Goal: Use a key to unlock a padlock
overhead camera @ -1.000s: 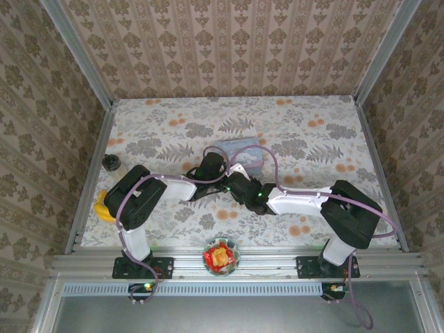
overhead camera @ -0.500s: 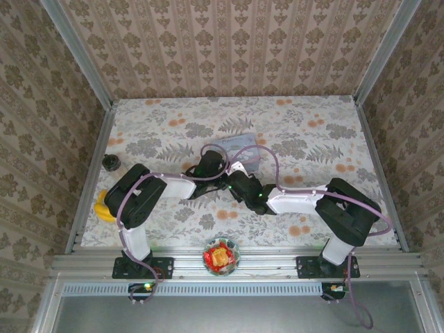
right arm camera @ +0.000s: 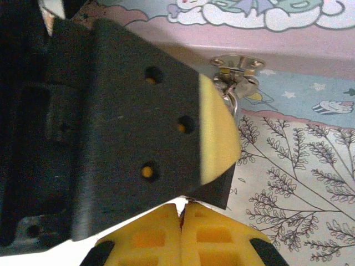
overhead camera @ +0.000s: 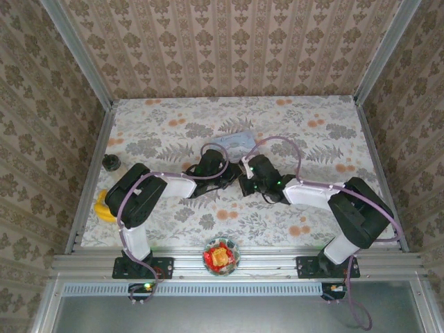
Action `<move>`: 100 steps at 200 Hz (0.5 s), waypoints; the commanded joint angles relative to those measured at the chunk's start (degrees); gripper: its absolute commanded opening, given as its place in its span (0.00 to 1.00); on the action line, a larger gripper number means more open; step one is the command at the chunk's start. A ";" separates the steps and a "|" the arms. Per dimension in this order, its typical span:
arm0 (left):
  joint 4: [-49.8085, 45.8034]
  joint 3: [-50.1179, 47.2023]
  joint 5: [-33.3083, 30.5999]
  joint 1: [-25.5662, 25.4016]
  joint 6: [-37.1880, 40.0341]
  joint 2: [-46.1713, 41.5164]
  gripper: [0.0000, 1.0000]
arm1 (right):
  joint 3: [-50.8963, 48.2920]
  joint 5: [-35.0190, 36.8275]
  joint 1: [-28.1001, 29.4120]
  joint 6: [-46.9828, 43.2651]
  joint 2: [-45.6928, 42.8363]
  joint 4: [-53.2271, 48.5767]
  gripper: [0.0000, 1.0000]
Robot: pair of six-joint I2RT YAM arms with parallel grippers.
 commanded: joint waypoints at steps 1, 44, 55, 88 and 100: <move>-3.38 -0.54 8.82 -2.05 0.34 0.05 0.00 | 0.89 -1.95 -6.71 5.29 0.31 -0.77 0.00; -2.62 -1.05 8.65 -2.05 0.15 -0.16 0.00 | 1.48 -11.08 -10.85 12.77 3.04 0.44 0.00; -2.46 -1.10 8.71 -1.99 0.22 -0.16 0.00 | 0.74 -13.21 -11.70 15.60 3.53 2.51 0.00; -1.59 -1.31 8.82 -1.98 -0.18 0.15 0.00 | -1.81 -19.01 -13.84 23.73 4.50 9.84 0.00; -1.26 -1.48 8.77 -1.97 -0.31 0.11 0.01 | -2.37 -19.86 -14.12 25.71 4.60 11.80 0.00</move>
